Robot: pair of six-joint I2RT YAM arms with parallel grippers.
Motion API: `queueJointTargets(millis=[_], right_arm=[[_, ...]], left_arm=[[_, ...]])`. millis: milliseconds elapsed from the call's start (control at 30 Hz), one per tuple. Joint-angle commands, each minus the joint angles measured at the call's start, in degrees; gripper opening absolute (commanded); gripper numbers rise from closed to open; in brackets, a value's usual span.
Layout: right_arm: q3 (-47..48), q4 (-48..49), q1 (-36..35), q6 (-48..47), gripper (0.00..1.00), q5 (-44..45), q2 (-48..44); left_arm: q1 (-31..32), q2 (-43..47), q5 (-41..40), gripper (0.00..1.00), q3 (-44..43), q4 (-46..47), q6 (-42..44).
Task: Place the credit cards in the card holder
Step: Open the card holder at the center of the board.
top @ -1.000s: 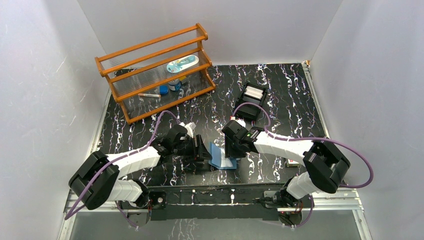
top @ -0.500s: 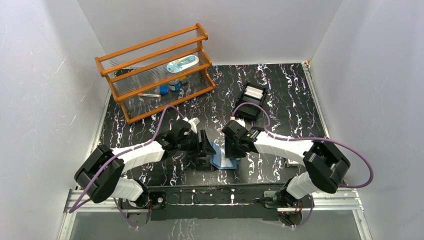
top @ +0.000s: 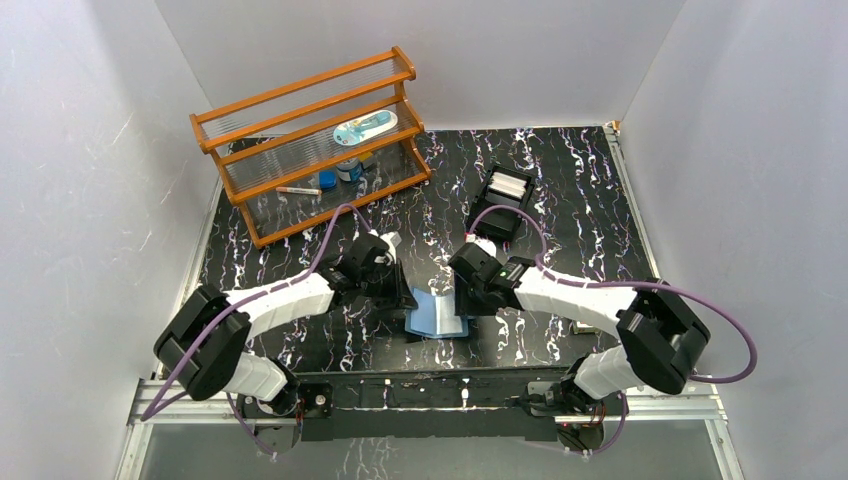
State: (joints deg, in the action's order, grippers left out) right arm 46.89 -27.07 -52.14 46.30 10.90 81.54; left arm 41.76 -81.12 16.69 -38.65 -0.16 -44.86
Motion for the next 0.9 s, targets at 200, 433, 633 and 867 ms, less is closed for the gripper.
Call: queueJointTargets(millis=[200, 433, 633, 867], right_arm=[[-1.92, -5.13, 0.11, 1.05, 0.48, 5.78, -3.68], [6.06, -7.62, -0.22, 1.60, 0.40, -0.98, -7.99], [3.71, 6.48, -0.96, 5.19, 0.00, -11.30, -11.88], [0.93, 16.22, -1.77, 7.31, 0.00, -14.68, -5.49]], left_arm=[[0.22, 5.70, 2.95, 0.00, 4.10, 3.62, -2.55], [0.25, 4.98, 2.00, 0.00, 1.53, 0.46, -2.03], [0.25, 3.71, 2.21, 0.00, 0.10, -0.01, -2.49], [0.25, 3.85, 2.21, 0.00, 0.38, 0.16, -3.13]])
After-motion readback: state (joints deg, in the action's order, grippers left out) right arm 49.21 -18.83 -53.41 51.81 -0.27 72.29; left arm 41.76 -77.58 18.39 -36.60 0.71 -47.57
